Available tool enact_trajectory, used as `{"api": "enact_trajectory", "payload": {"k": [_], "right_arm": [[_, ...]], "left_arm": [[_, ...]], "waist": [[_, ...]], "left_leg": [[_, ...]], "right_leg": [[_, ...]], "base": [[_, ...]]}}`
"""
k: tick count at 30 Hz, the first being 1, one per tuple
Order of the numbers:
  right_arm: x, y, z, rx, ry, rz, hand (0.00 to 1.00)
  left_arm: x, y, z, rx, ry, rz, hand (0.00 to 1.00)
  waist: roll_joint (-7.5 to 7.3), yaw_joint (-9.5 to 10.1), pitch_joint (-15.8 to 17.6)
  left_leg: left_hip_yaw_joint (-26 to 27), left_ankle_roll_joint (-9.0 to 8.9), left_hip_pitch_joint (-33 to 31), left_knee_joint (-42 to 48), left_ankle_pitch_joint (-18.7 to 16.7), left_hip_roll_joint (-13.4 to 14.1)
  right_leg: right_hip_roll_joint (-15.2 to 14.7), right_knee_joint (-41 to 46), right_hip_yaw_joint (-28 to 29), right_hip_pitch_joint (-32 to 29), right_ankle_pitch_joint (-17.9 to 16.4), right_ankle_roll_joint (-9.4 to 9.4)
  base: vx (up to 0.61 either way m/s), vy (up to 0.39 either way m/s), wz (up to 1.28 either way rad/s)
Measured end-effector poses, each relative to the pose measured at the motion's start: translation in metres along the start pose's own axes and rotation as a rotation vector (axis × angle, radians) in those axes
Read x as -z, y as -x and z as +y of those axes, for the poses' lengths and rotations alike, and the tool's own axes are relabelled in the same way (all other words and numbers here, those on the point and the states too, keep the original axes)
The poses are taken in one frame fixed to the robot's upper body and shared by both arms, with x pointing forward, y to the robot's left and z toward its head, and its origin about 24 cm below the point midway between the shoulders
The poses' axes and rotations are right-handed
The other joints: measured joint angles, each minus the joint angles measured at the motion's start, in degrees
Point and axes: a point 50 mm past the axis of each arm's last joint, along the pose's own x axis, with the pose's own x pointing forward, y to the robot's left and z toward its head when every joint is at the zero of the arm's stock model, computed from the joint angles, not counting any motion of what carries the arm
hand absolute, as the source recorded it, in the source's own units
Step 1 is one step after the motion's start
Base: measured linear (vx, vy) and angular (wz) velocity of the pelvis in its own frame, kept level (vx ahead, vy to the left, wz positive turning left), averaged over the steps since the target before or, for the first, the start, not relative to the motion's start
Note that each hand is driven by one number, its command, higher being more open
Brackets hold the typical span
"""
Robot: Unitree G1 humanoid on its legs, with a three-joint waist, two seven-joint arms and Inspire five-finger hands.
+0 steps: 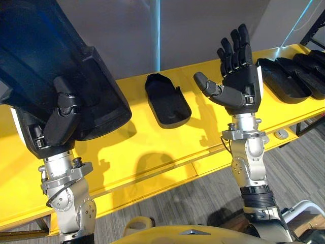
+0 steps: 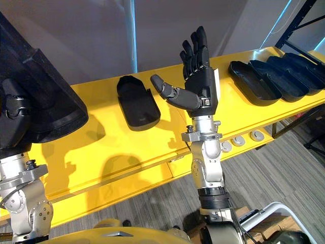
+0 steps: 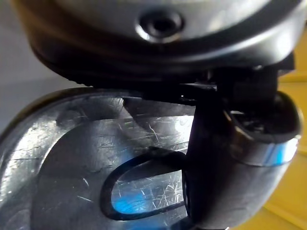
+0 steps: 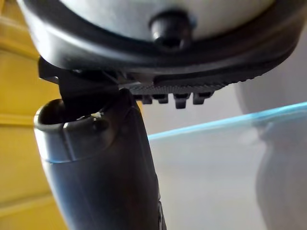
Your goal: Walk over and take three plastic housings, then place them on the shelf
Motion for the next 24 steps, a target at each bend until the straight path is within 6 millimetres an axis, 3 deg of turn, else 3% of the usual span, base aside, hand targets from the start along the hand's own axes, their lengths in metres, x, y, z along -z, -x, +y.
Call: {"api": "enact_trajectory", "payload": {"k": [2, 6, 7, 8, 9, 10, 11, 14, 16, 17, 19, 20, 21, 23, 24], "right_arm": [[-0.002, 0.001, 0.008, -0.020, -0.037, -0.009, 1.00], [-0.006, 0.010, 0.016, -0.021, -0.063, -0.015, 1.00], [-0.007, 0.016, 0.007, 0.014, -0.033, 0.004, 1.00], [-0.007, 0.020, 0.002, 0.034, -0.022, 0.011, 1.00], [-0.007, 0.023, -0.001, 0.048, -0.015, 0.022, 1.00], [-0.007, 0.028, -0.007, 0.069, 0.003, 0.036, 1.00], [-0.007, 0.030, -0.013, 0.067, 0.028, 0.054, 1.00], [-0.012, 0.027, -0.008, 0.029, 0.006, -0.004, 1.00], [-0.011, 0.026, -0.003, 0.028, -0.027, -0.026, 1.00], [-0.009, 0.026, -0.001, 0.029, -0.038, -0.025, 1.00], [-0.008, 0.026, 0.004, 0.034, -0.044, -0.031, 1.00], [-0.009, 0.026, 0.005, 0.038, -0.048, -0.041, 1.00], [-0.014, 0.028, 0.007, 0.051, -0.052, -0.061, 1.00], [-0.022, 0.034, 0.006, 0.073, -0.047, -0.086, 1.00], [-0.023, 0.034, 0.006, 0.075, -0.044, -0.092, 1.00]], "left_arm": [[0.001, 0.003, -0.001, -0.019, 0.002, 0.018, 0.00], [0.010, 0.006, -0.010, -0.036, 0.048, 0.074, 0.00], [0.015, 0.008, -0.018, -0.008, 0.052, 0.102, 0.00], [0.015, 0.008, -0.019, 0.005, 0.045, 0.104, 0.00], [0.015, 0.008, -0.020, 0.020, 0.034, 0.104, 0.00], [0.015, 0.009, -0.021, 0.041, 0.021, 0.104, 0.00], [0.015, 0.010, -0.020, 0.047, 0.009, 0.107, 0.00], [0.008, 0.011, -0.012, 0.056, -0.039, 0.083, 0.00], [0.006, 0.010, -0.007, 0.086, -0.062, 0.080, 0.00], [0.005, 0.010, -0.006, 0.089, -0.069, 0.083, 0.00], [0.004, 0.008, -0.006, 0.129, -0.079, 0.083, 0.00], [0.003, 0.005, -0.007, 0.161, -0.081, 0.079, 0.00], [0.002, 0.001, -0.011, 0.221, -0.083, 0.067, 0.00], [-0.002, -0.005, -0.021, 0.285, -0.061, 0.031, 0.00], [-0.004, -0.007, -0.024, 0.300, -0.050, 0.014, 0.00]], "waist": [[0.30, 0.03, 0.02], [0.43, -1.82, 0.03], [1.11, -2.70, 0.38], [1.19, -2.61, 0.53], [1.21, -2.94, 0.86], [2.43, -3.18, 1.08], [3.45, -3.18, 1.24], [2.99, -3.26, 0.76], [2.30, -2.91, 1.14], [2.30, -2.78, 1.14], [2.09, -3.32, 0.98], [1.87, -3.65, 0.71], [1.86, -5.15, 0.65], [1.83, -6.70, 0.37], [1.48, -6.69, 0.39]], "left_leg": [[-0.95, -0.01, -0.21, 0.47, -0.01, 0.01], [-0.87, -0.84, -3.11, 0.35, 0.56, -0.77], [4.08, -0.98, -4.38, 0.32, -0.94, -0.13], [7.63, 0.55, -5.51, 2.19, -2.11, 1.55], [10.29, 0.95, -6.78, 4.93, -2.57, 3.45], [11.93, 0.85, -7.87, 8.22, -2.11, 6.60], [10.44, -1.68, -7.37, 8.44, 1.28, 8.55], [9.32, -1.25, -7.04, 5.98, 1.02, 4.17], [10.75, -0.71, -6.24, 3.47, 1.32, 3.15], [11.07, -0.57, -5.78, 3.21, 1.41, 3.11], [10.78, -0.01, -4.05, 1.40, 1.81, 2.47], [10.09, -0.09, -3.58, 0.07, 2.00, 1.93], [7.37, 0.47, -3.61, -2.20, 3.27, 1.26], [4.23, 0.22, -5.27, -4.58, 5.52, 1.29], [3.94, 0.09, -5.70, -5.33, 6.23, 1.37]], "right_leg": [[0.08, 0.00, -0.41, 0.52, -0.22, 0.15], [-1.35, 0.32, -8.81, 2.62, -4.00, 1.63], [-3.25, 2.48, -12.15, 3.28, -6.53, 2.76], [-3.85, 3.80, -12.89, 3.28, -7.44, 2.89], [-4.54, 5.50, -13.85, 3.26, -8.36, 2.92], [-5.63, 8.46, -14.76, 3.28, -9.39, 3.07], [-7.21, 12.65, -14.26, 2.61, -10.59, 3.17], [-11.02, 13.71, -10.00, 0.26, -10.93, 3.53], [-11.49, 10.73, -9.95, 0.72, -8.19, 6.06], [-11.30, 9.85, -9.92, 1.21, -7.18, 6.14], [-10.61, 7.93, -9.56, 3.23, -4.70, 5.58], [-10.55, 7.91, -7.45, 3.21, -4.33, 5.01], [-9.59, 7.88, -1.64, 3.16, -4.06, 3.72], [-6.27, 5.49, 4.09, 3.18, -5.67, 1.90], [-5.68, 4.41, 3.90, 3.13, -5.81, 1.65]], "base": [[0.02, -0.025, 0.25], [-0.03, -0.040, 0.97], [-0.06, 0.045, 1.48], [-0.07, 0.074, 1.42], [-0.06, 0.092, 0.85], [-0.06, 0.129, 0.68], [-0.06, 0.184, 0.32], [-0.05, 0.202, 0.06], [-0.09, 0.189, -0.10], [-0.10, 0.120, -0.21], [-0.10, 0.088, -0.02], [-0.14, 0.120, 0.49], [-0.11, 0.105, 0.71], [-0.07, -0.007, 0.93], [-0.08, -0.083, 0.65]]}}
